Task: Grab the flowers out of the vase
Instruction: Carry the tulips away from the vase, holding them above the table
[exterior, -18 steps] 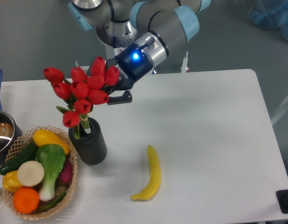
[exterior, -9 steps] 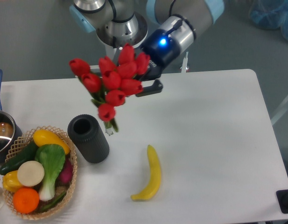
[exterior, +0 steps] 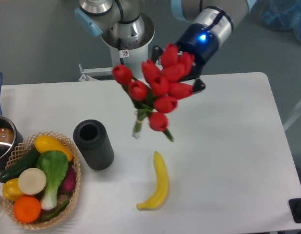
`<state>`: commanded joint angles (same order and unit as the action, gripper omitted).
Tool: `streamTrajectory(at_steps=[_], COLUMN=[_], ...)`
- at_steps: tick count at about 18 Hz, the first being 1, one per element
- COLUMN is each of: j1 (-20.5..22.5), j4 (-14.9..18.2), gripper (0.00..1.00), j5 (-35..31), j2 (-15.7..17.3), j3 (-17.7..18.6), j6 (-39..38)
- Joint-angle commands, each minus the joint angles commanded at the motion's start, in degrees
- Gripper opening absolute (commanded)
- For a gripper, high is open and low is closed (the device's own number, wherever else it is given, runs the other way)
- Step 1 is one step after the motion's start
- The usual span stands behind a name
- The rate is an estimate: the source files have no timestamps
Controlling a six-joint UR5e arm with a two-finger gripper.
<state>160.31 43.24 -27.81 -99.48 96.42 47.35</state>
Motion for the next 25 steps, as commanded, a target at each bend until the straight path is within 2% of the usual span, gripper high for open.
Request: streamTrajectory(at_steps=[2,4,9,13,16,20,22,25], j1=[0.0,-0.1,0.5,0.5,-0.2,-2.9,-3.6,-3.6], j4=[0.0,0.0,0.3,0.3,0.5,6.2,8.6,13.0], gripper=[0.04,0.04,0.04,0.04,0.04,0.07,0.09,0.08], j5=[-10.5,-18.5,-32.9,-38.5,-47.4,-57.9,-60.8,-61.2], j2=[-2.3,-4.4,-5.6,-7.9,-9.7,-13.1,-14.4,-14.4], j3=[0.1,-0.3,-1.6,-2.1,-3.4,-7.9,-10.2,-12.0], j6=[5.4,7.6,9.2,9.2,10.0,15.6,17.6,18.7])
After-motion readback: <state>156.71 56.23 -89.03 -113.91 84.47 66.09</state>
